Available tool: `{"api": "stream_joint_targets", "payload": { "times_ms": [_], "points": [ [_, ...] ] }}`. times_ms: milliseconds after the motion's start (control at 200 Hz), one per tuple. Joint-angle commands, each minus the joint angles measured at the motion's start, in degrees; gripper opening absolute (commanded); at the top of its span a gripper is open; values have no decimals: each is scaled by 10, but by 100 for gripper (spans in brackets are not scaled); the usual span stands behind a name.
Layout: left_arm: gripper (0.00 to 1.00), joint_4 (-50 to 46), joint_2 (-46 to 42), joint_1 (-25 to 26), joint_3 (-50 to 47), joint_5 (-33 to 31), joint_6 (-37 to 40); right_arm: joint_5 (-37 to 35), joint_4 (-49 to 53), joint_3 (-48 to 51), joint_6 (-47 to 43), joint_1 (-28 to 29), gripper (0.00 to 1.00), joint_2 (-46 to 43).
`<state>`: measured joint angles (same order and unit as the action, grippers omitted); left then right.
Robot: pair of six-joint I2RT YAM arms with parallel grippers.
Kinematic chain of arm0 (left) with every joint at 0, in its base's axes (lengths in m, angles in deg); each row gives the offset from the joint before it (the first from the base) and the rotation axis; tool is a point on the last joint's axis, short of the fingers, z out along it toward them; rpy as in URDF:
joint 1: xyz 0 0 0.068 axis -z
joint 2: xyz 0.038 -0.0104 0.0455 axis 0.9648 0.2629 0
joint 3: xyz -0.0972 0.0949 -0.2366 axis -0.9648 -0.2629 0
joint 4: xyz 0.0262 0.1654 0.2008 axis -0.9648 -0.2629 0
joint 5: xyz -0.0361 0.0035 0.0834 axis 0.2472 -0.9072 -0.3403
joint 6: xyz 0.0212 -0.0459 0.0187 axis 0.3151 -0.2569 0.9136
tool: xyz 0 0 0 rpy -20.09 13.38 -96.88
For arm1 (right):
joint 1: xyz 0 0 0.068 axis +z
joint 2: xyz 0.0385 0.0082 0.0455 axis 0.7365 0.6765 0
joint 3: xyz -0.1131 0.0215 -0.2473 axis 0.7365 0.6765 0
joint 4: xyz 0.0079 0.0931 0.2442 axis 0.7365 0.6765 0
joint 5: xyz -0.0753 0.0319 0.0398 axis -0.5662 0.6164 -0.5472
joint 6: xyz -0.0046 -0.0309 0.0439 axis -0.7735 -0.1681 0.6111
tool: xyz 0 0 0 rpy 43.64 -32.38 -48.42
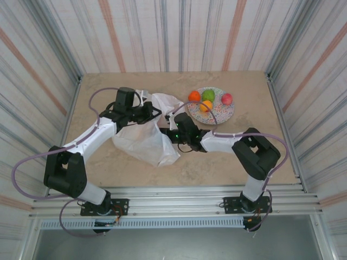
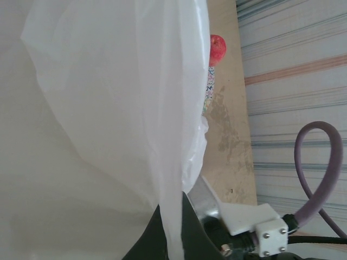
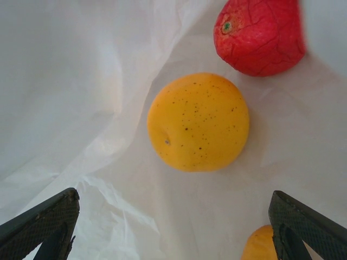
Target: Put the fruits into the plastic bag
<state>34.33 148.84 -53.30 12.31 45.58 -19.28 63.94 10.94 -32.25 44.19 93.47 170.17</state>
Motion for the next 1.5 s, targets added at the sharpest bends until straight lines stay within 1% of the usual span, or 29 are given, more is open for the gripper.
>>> {"api": "stream_joint_targets", "payload": {
  "times_ms": [0, 110, 240, 361, 526, 601, 671, 802, 1037, 1253, 1388, 1493],
  "points": [
    [0, 11, -17, -5, 4, 5, 1, -26, 54, 14, -19, -13, 92, -38],
    [0, 13, -19, -5, 1, 5, 2, -63, 113, 15, -31, -26, 92, -64],
    [0, 15, -20, -6, -3, 5, 1, -89, 170, 11, -56, -34, 91, -83],
    [0, 15, -20, -6, -4, 7, 1, -121, 253, 2, -92, -34, 92, -95],
    [0, 15, -16, -6, -5, 9, 3, -118, 318, 31, -99, -37, 93, -122],
    [0, 17, -12, -6, -4, 10, 4, -115, 320, 46, -95, -37, 94, -129],
    [0, 20, -8, -6, -5, 12, 4, -120, 316, 47, -97, -37, 96, -115],
    [0, 19, -4, -6, -4, 14, 2, -98, 317, 5, -106, -32, 96, -67],
    [0, 17, -8, -6, -4, 12, 4, -75, 303, -24, -107, -7, 88, -30],
    [0, 18, -2, -6, -2, 16, 5, -43, 277, -32, -103, -2, 85, -8],
    [0, 15, -4, -7, -2, 15, 5, -3, 241, -48, -96, -3, 76, 20],
    [0, 14, -6, -7, -2, 15, 5, 17, 212, -64, -86, -1, 72, 41]
  ]
}}
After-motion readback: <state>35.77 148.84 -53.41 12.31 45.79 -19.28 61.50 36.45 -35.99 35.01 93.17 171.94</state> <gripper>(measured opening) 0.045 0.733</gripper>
